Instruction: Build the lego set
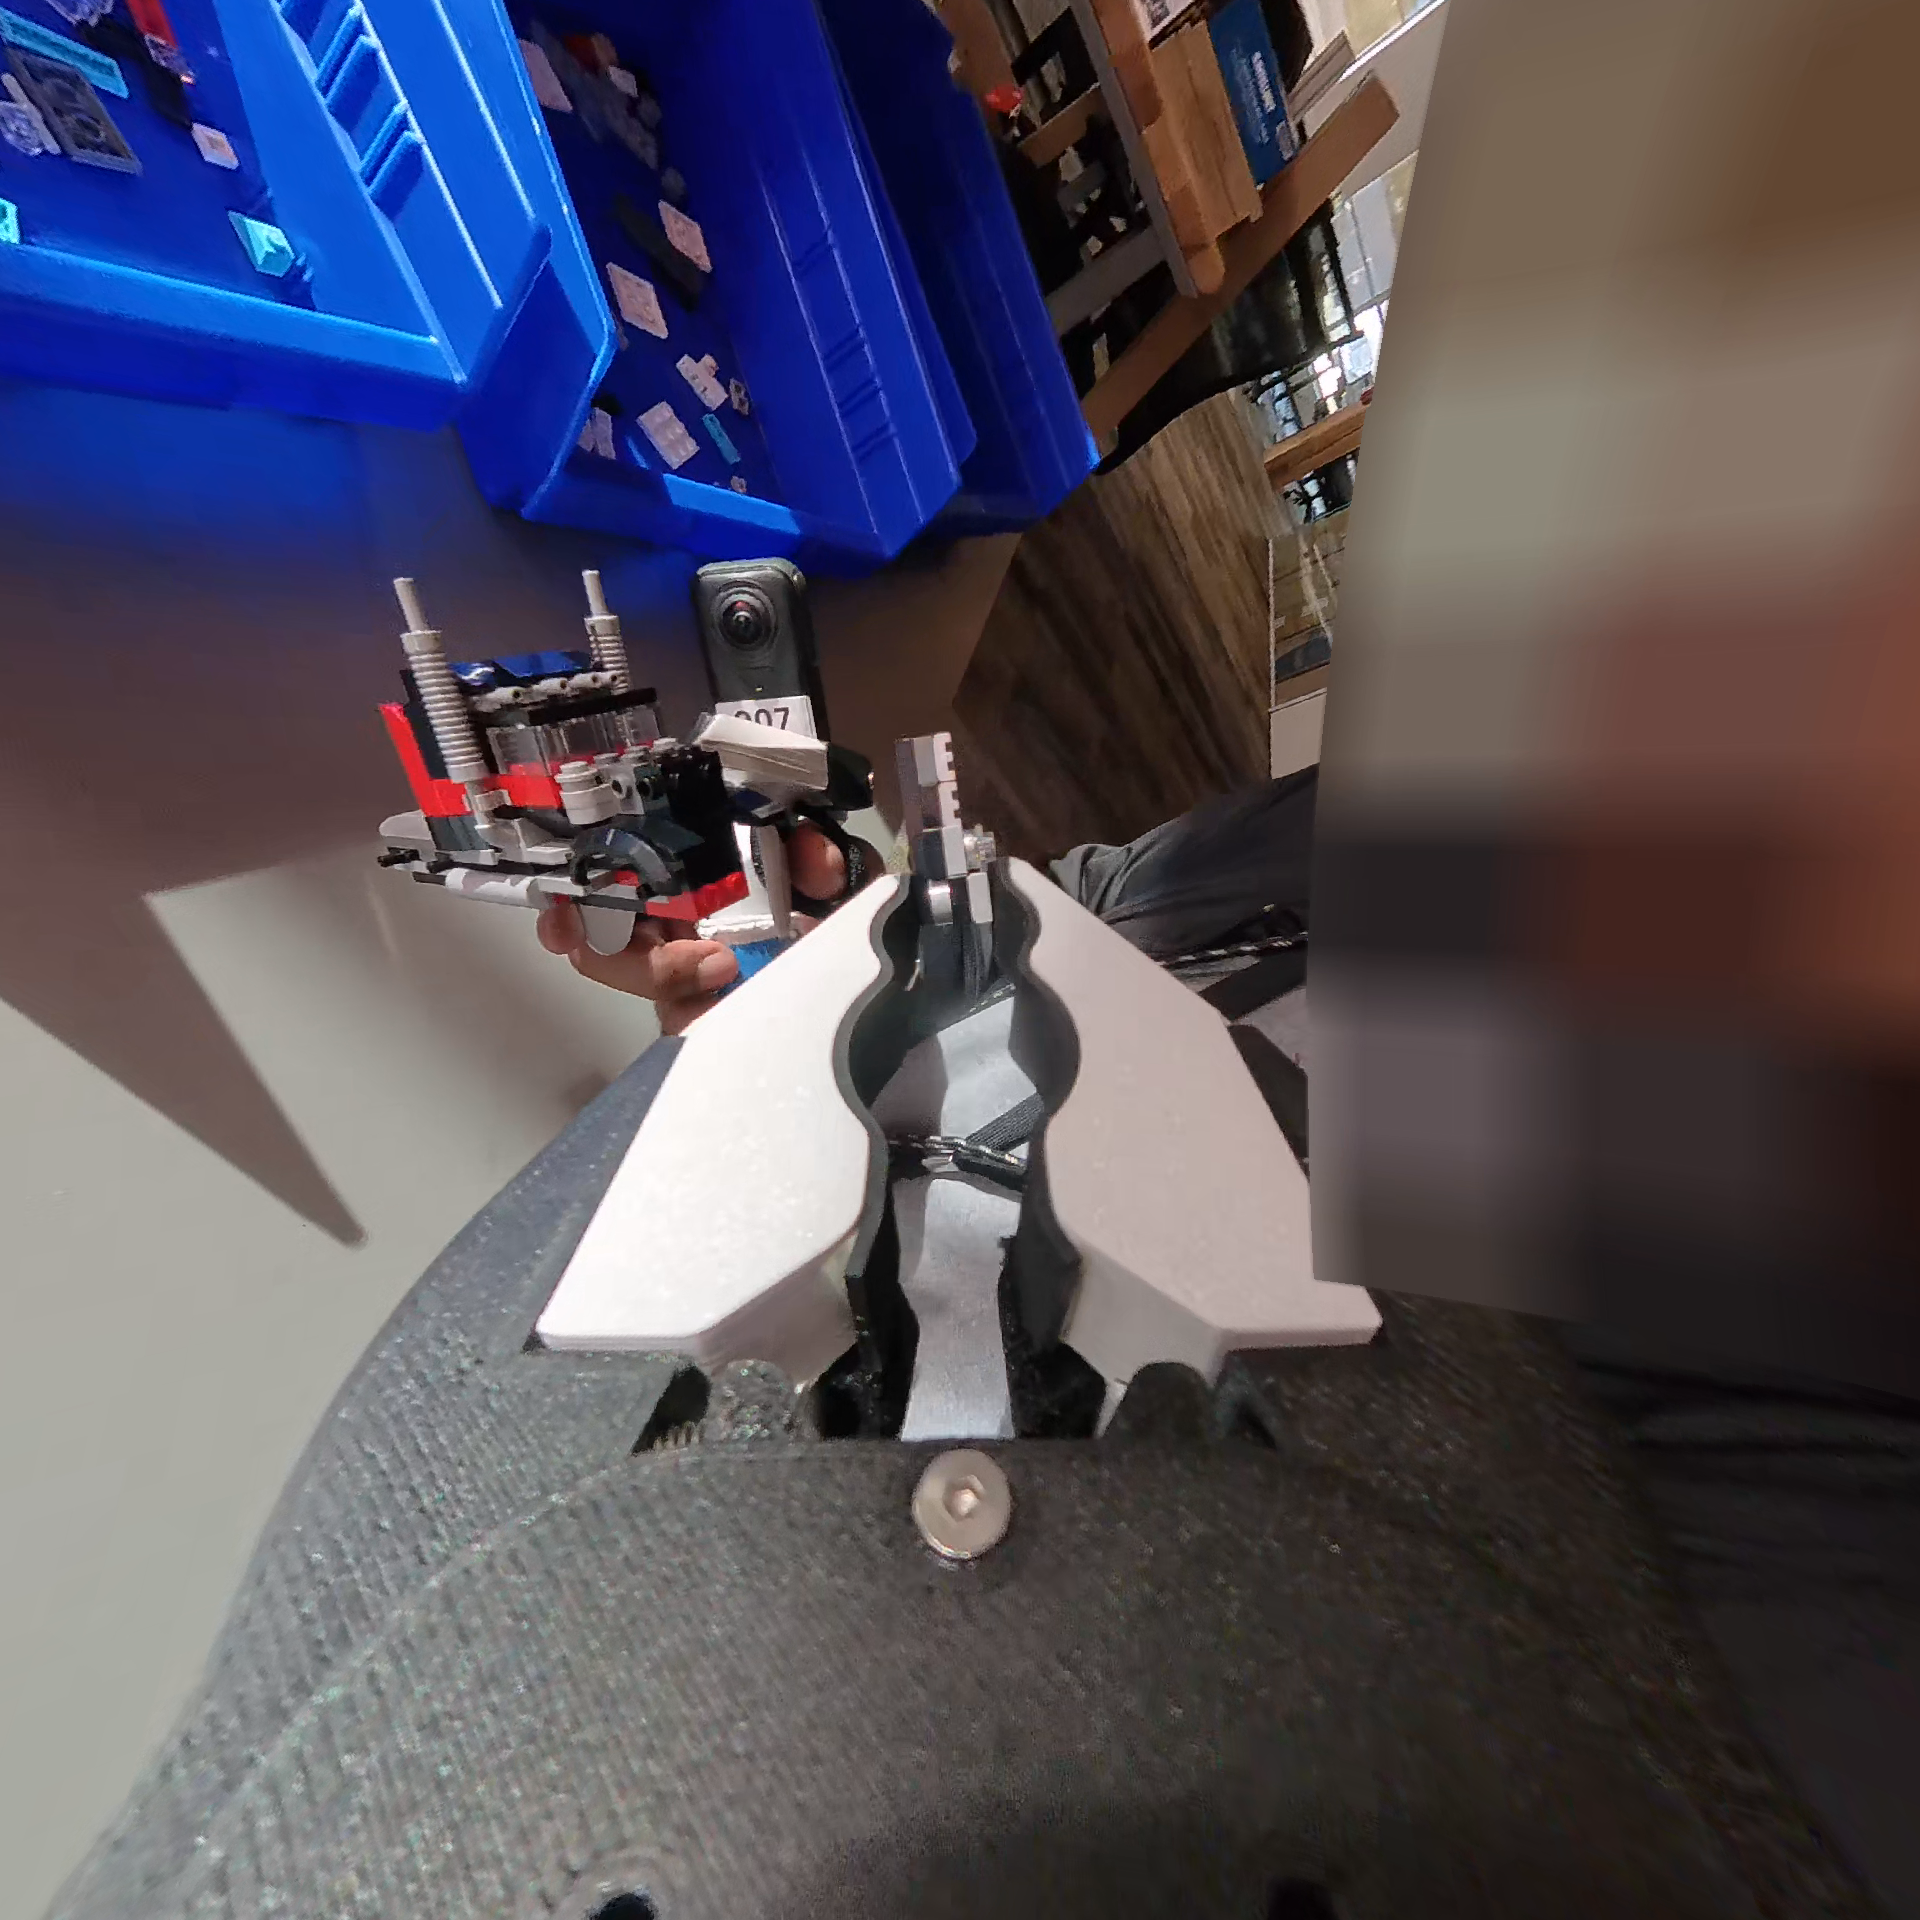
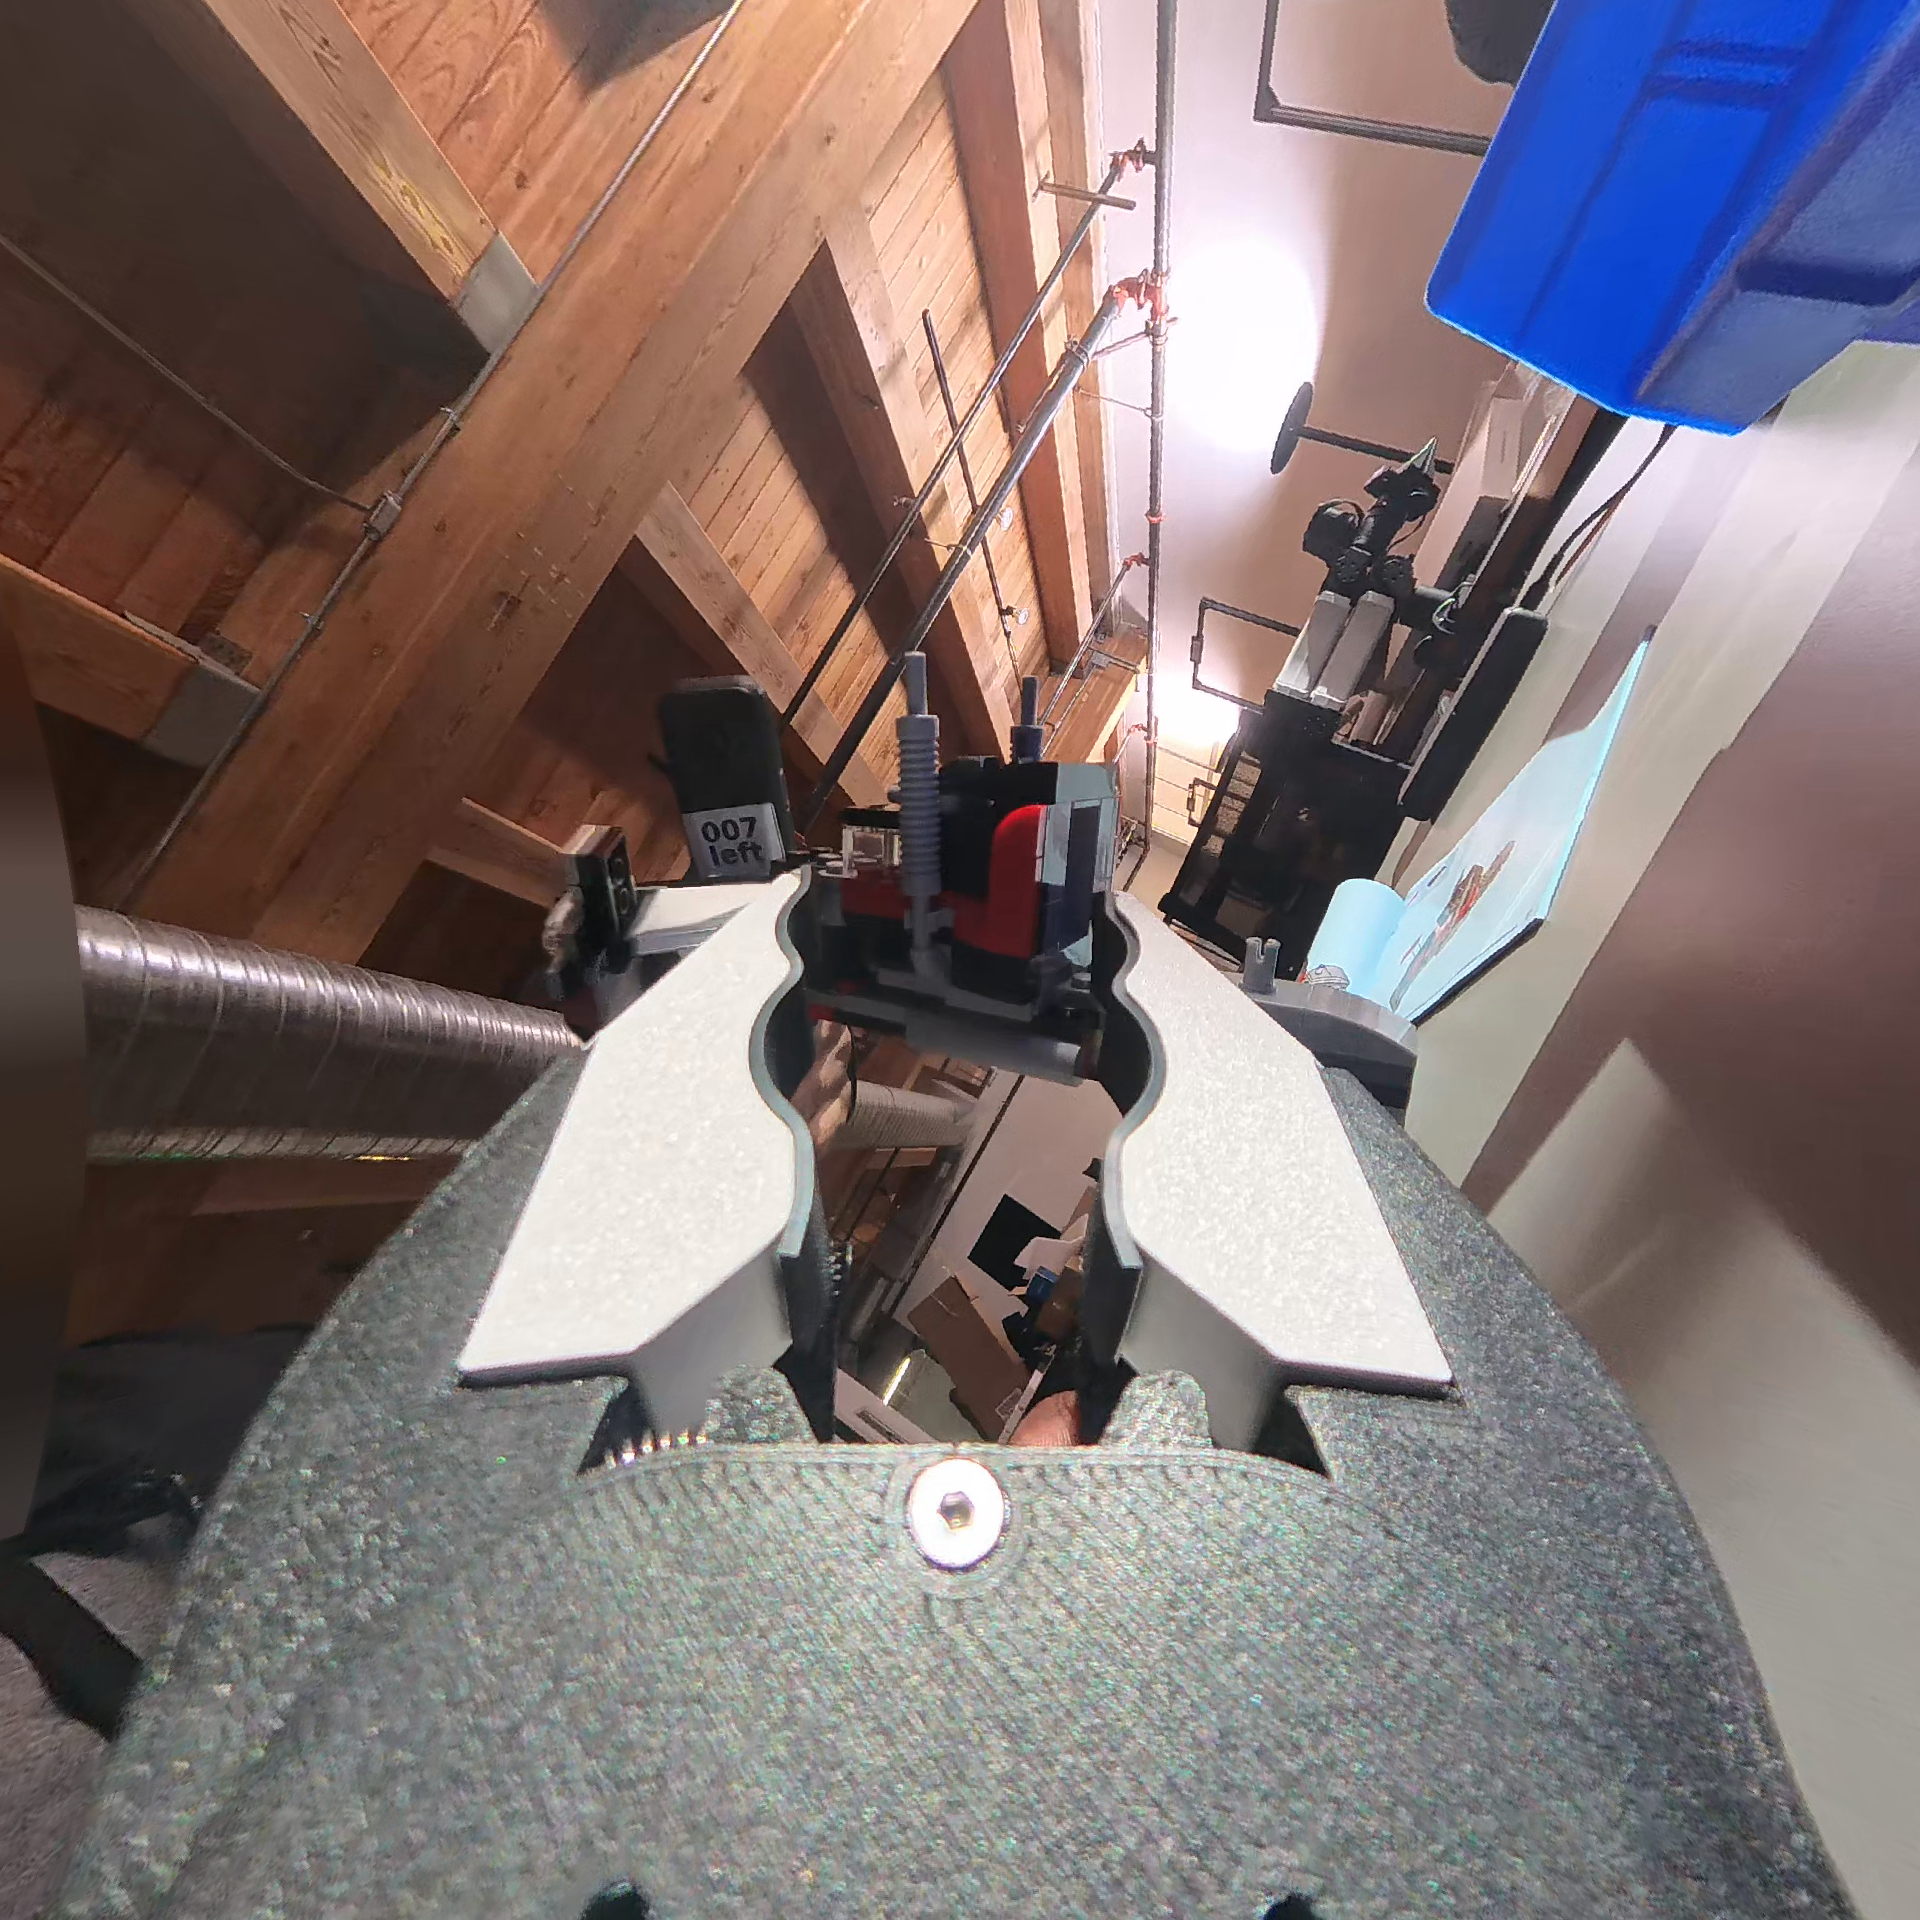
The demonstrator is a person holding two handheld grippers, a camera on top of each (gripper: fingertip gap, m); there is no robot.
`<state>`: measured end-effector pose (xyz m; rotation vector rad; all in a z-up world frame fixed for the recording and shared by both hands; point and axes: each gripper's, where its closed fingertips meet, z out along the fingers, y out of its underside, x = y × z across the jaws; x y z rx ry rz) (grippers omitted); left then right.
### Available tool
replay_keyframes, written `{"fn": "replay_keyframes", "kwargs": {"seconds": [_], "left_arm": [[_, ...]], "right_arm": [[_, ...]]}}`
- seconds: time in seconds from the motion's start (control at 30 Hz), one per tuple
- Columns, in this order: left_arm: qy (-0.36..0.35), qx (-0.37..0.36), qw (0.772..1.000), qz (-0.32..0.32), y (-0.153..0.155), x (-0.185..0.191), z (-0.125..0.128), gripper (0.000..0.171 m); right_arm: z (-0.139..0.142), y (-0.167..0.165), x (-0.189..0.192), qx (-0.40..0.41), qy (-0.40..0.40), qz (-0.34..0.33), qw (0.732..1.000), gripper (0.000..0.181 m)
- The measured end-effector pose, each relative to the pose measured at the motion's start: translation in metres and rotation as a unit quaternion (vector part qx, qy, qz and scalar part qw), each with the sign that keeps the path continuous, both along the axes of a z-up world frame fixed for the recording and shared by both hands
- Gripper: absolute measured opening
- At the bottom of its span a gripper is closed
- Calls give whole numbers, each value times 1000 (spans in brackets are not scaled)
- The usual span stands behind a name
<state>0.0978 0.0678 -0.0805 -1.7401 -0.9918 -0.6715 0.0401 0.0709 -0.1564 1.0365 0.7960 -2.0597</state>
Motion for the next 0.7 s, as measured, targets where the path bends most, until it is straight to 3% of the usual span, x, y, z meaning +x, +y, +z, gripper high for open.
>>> {"fn": "replay_keyframes", "kwargs": {"seconds": [0.03,0.2,0.7], "left_arm": [[-2,-6,1000,-2,0,0,-2,14],[-22,-22,999,9,2,-6,-13,14],[-97,37,991,89,12,-16,-33,14]], "right_arm": [[0,0,0,-1,0,0,1000,55],[1,3,-1,-7,0,-8,1000,55],[-1,10,-6,-29,-18,-25,999,55]]}}
